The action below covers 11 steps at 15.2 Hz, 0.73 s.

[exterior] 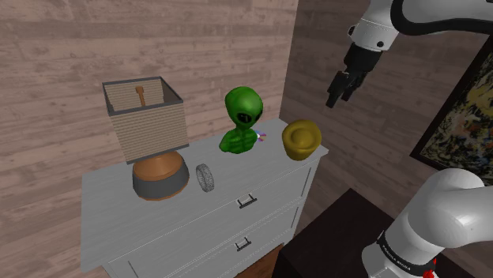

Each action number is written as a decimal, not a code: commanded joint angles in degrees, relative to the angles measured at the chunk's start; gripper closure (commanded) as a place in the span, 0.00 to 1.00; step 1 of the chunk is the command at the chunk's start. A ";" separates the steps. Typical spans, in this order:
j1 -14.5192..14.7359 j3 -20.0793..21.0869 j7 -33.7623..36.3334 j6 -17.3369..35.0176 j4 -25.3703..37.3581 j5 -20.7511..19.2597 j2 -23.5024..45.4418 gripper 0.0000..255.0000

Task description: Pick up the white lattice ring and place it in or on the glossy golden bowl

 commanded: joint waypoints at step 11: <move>1.70 11.79 12.82 10.56 -0.43 4.93 11.34 0.00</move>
